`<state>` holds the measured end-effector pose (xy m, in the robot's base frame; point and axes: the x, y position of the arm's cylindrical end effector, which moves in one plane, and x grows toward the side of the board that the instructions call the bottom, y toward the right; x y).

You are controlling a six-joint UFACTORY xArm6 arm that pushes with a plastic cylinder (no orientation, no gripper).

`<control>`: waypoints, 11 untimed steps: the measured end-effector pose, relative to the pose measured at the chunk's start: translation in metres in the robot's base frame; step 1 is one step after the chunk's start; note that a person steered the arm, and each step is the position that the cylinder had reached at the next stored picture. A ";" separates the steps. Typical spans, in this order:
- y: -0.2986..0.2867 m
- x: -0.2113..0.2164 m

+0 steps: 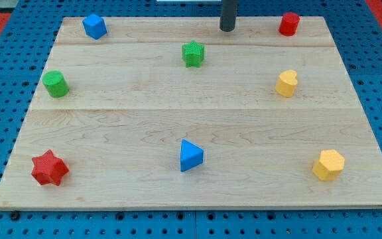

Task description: Place the green star diagonally to the bottom right of the blue cube

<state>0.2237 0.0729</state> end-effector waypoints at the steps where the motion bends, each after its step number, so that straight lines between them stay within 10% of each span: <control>1: -0.001 0.002; 5: 0.058 0.087; 11: -0.206 0.097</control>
